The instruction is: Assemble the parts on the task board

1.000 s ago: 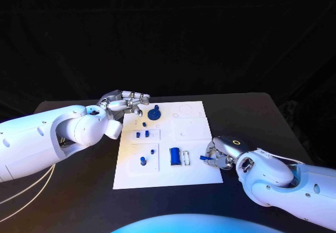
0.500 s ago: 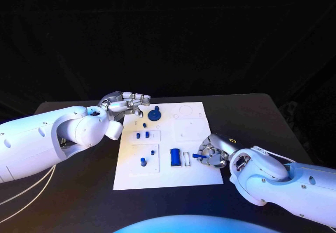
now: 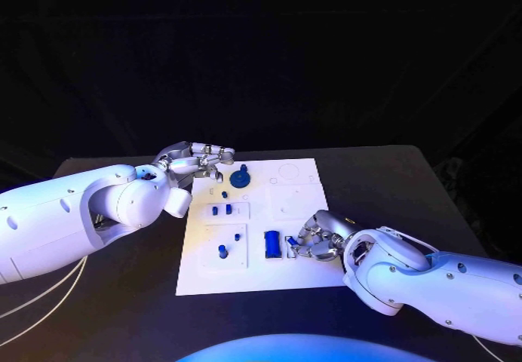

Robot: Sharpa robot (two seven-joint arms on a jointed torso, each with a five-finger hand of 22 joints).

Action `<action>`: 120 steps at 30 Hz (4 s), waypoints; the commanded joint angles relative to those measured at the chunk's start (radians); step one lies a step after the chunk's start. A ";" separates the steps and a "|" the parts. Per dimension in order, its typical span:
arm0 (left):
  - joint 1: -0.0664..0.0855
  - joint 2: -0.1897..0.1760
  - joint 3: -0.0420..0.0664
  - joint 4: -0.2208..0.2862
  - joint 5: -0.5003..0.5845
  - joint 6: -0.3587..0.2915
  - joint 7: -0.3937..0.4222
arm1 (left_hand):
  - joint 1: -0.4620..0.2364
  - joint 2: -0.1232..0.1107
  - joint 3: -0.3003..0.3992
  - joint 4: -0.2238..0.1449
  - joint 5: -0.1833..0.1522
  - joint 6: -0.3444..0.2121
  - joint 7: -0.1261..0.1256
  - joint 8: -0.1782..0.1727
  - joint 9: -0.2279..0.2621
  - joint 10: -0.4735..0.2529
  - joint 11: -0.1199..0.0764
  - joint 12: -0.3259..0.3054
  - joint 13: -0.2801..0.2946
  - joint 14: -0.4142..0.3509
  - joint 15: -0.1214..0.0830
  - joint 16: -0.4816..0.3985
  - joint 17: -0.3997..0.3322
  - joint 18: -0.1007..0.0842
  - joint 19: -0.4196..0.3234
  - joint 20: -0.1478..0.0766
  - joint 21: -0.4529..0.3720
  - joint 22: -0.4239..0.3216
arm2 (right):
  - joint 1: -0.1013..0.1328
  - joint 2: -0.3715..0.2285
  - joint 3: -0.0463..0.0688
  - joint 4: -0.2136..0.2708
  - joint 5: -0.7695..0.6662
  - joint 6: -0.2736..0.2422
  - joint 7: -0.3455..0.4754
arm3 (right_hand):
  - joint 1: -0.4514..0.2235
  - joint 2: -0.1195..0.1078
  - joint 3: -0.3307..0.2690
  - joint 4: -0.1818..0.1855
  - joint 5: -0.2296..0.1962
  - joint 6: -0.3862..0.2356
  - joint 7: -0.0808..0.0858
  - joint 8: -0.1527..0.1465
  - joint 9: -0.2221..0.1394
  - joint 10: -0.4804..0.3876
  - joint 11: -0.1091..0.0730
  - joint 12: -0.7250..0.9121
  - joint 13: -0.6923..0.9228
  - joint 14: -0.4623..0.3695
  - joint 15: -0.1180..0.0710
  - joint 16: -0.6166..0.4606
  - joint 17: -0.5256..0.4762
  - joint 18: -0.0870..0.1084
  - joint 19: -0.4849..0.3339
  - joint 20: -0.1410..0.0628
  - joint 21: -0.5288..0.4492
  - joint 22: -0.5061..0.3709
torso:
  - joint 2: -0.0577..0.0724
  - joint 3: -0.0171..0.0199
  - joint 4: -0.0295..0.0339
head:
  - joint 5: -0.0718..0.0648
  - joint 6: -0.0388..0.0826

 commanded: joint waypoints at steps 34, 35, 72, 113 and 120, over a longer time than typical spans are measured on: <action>0.001 -0.005 0.001 0.008 0.002 0.034 -0.001 | -0.007 0.002 -0.008 0.000 -0.001 -0.008 0.001 -0.001 -0.002 -0.009 0.003 0.005 0.001 -0.001 0.007 -0.002 0.000 0.005 0.003 0.002 -0.004 -0.001 | -0.003 0.026 0.000 -0.014 0.025 0.043 0.023 | -0.153 -0.010 -0.115 0.040 0.010 0.030 -0.012 0.011 0.033 0.020 0.001 0.035 0.062 0.073 -0.008 0.006 0.108 -0.007 0.105 -0.009 0.005 0.263 | -0.001 0.0000 -0.0005 | 0.007 -0.012; 0.001 -0.005 0.001 0.008 0.002 0.033 -0.001 | -0.007 0.002 -0.008 0.000 -0.001 -0.008 0.001 -0.001 -0.002 -0.009 0.003 0.005 0.001 -0.001 0.007 -0.002 0.000 0.005 0.003 0.002 -0.004 -0.001 | -0.003 0.025 0.000 -0.011 0.022 0.042 0.024 | -0.152 -0.011 -0.118 0.038 0.008 0.030 -0.012 0.011 0.034 0.020 0.001 0.036 0.062 0.073 -0.008 0.006 0.109 -0.007 0.105 -0.009 0.005 0.263 | -0.001 0.0001 -0.0006 | 0.007 -0.012; 0.001 -0.004 0.001 0.004 0.002 0.030 -0.001 | -0.006 0.006 -0.008 0.001 -0.001 -0.010 0.002 -0.001 -0.003 -0.011 0.003 0.006 0.002 -0.002 0.008 -0.002 0.000 0.005 0.003 0.003 -0.005 -0.002 | -0.007 -0.024 0.000 -0.026 -0.104 -0.025 0.288 | 0.162 0.017 0.136 -0.151 0.022 -0.113 0.086 -0.183 -0.159 -0.040 0.071 -0.029 0.030 0.070 0.051 0.001 0.104 -0.007 0.105 0.042 0.005 0.263 | 0.000 -0.0005 0.0010 | 0.011 -0.006; 0.001 -0.008 0.001 0.006 0.002 0.030 -0.006 | -0.005 0.009 -0.007 0.002 -0.001 -0.010 0.002 -0.001 -0.003 -0.012 0.003 0.007 0.002 -0.002 0.008 -0.001 0.000 0.005 0.003 0.003 -0.006 -0.002 | -0.007 -0.004 -0.001 -0.054 -0.136 0.034 0.246 | -0.018 -0.022 0.486 -0.290 0.095 -0.055 0.078 -0.183 -0.284 -0.034 0.071 -0.020 0.027 0.068 0.048 0.000 0.103 -0.007 0.105 0.040 0.005 0.263 | -0.001 -0.0001 -0.0008 | 0.014 -0.018; 0.001 -0.009 0.001 0.006 0.002 0.029 -0.006 | -0.005 0.009 -0.007 0.002 -0.001 -0.010 0.002 -0.001 -0.003 -0.012 0.003 0.007 0.002 -0.002 0.008 -0.001 0.000 0.005 0.003 0.003 -0.006 -0.002 | -0.007 -0.002 -0.001 -0.057 -0.139 0.030 0.244 | -0.030 -0.019 0.483 -0.293 0.077 -0.055 0.078 -0.179 -0.290 -0.035 0.071 -0.020 0.027 0.068 0.049 0.000 0.102 -0.007 0.105 0.041 0.005 0.263 | -0.001 -0.0003 -0.0002 | 0.013 -0.019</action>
